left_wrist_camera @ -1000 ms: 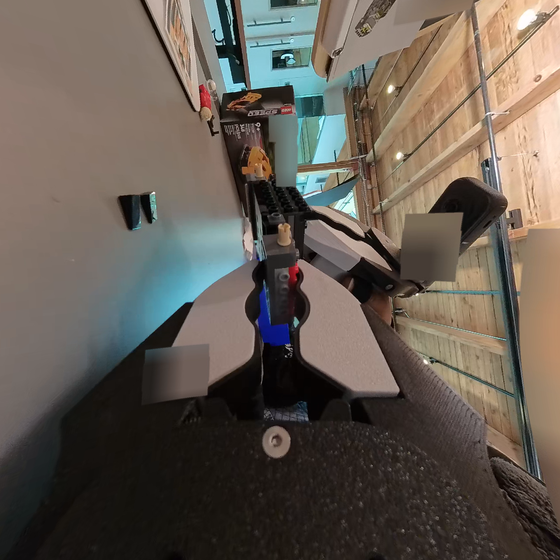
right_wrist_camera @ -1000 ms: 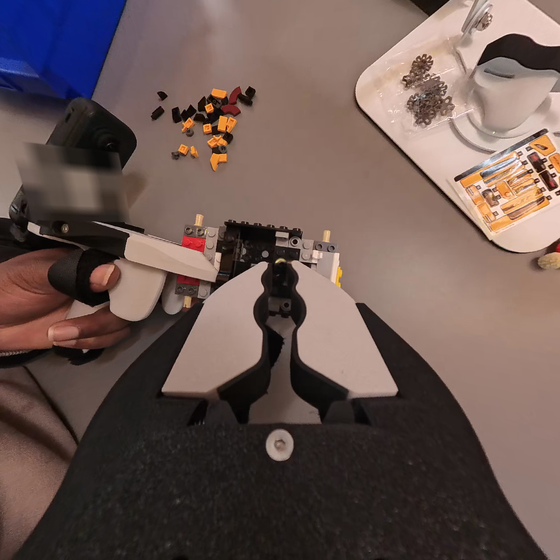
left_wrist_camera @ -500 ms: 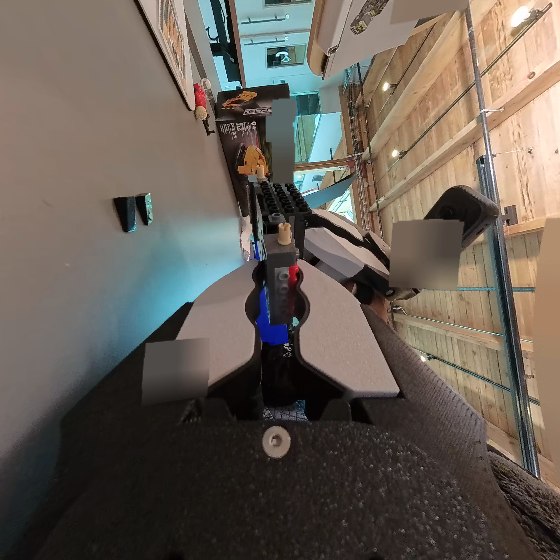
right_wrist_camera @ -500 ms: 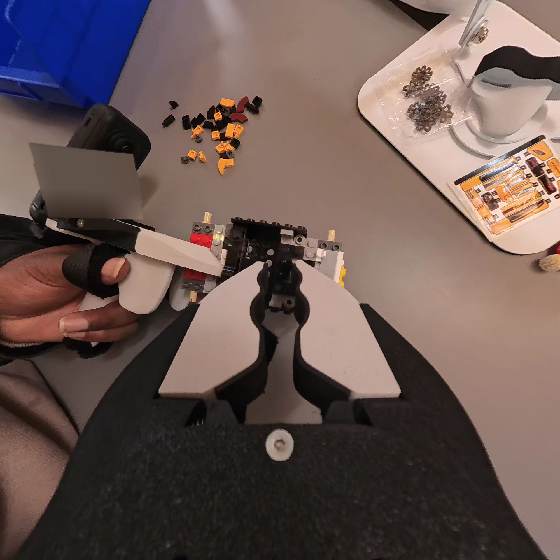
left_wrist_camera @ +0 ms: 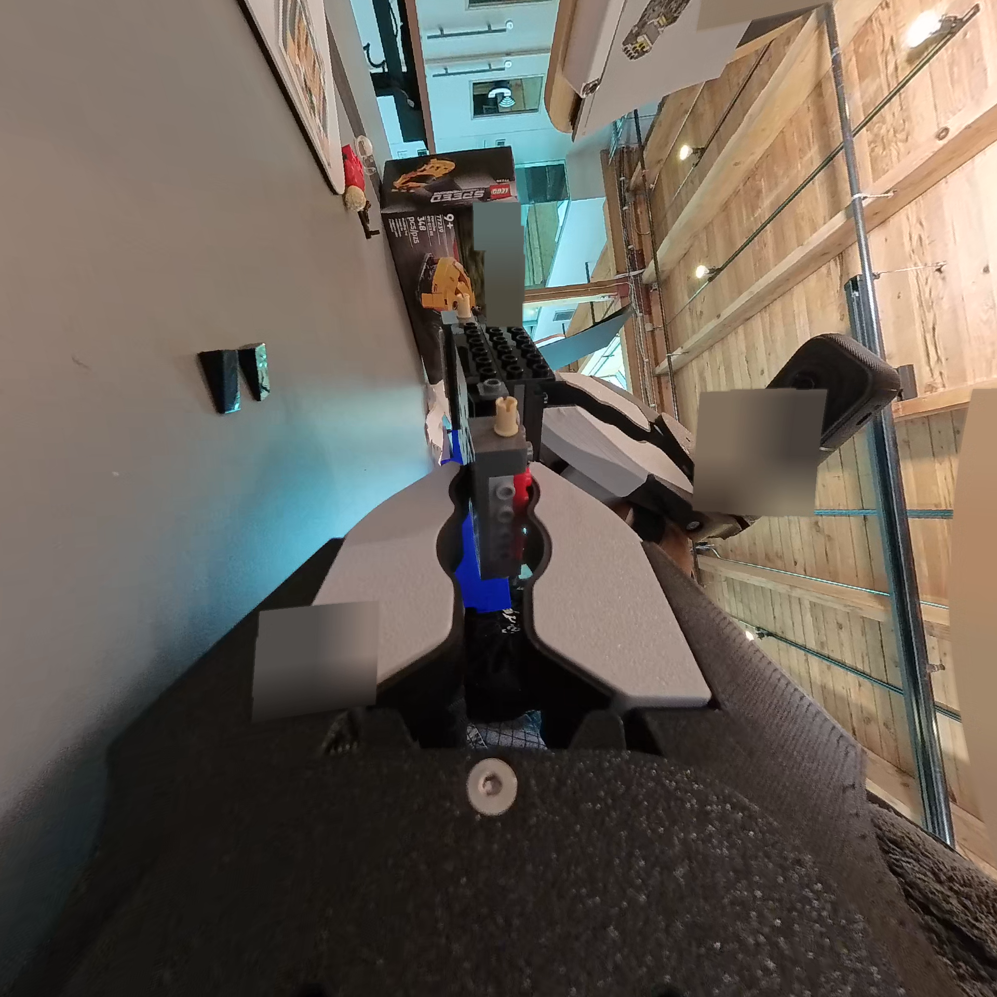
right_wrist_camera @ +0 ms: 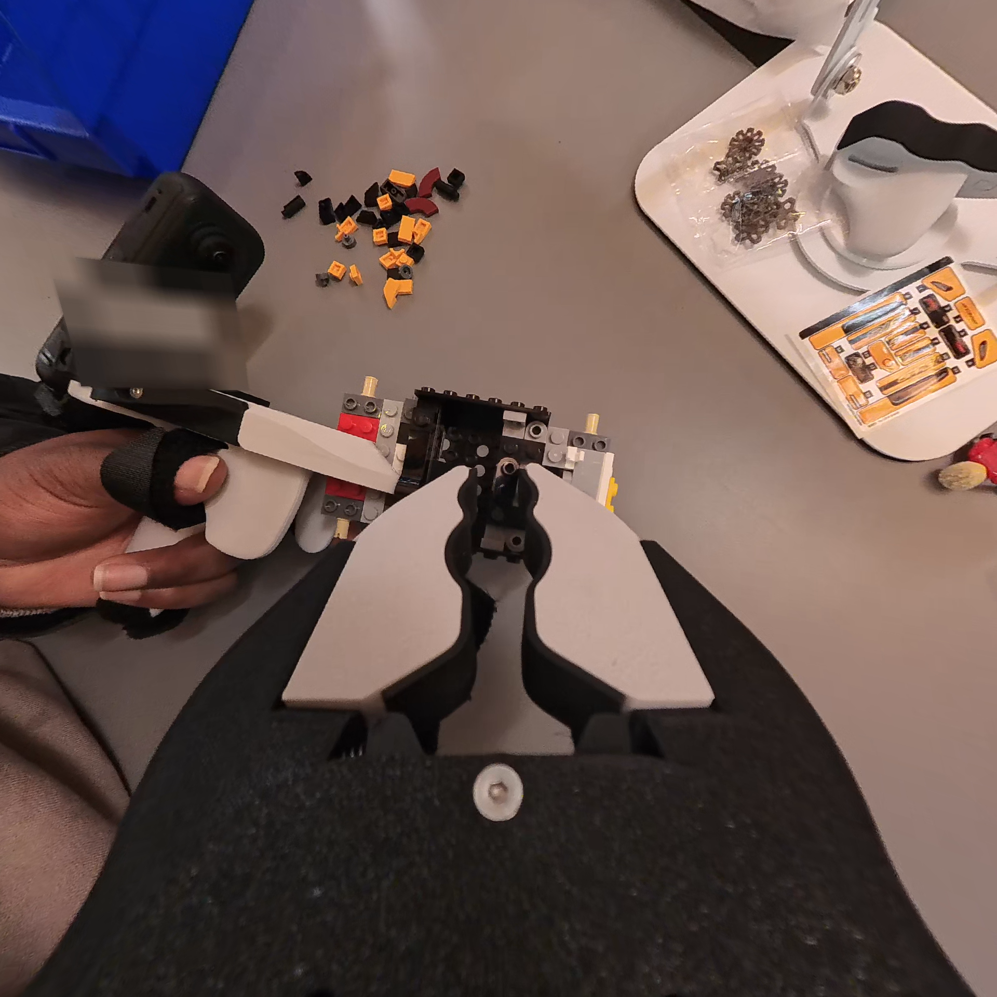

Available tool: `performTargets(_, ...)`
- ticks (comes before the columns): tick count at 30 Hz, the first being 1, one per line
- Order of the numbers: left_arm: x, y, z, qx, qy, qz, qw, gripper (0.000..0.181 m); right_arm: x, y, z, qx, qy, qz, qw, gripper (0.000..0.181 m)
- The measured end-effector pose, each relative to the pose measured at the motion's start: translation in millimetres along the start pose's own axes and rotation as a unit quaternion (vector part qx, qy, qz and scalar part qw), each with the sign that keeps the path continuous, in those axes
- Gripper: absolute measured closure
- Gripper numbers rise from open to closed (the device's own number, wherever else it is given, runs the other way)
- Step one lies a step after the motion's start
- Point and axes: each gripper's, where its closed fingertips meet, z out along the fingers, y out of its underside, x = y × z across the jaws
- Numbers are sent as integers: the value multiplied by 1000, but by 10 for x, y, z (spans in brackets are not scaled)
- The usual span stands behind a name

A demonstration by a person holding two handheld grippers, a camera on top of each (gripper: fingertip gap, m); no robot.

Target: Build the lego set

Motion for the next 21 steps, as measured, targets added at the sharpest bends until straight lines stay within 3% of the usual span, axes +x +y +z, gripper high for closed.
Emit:
performTargets(16, 5, 8, 6, -3, 5, -7, 1000, 164, -3, -20, -48, 11, -5, -2, 1000, 165)
performTargets(21, 37, 18, 2, -9, 16, -8, 1000, 164, 82, -165, -273, 63, -26, 11, 998, 158)
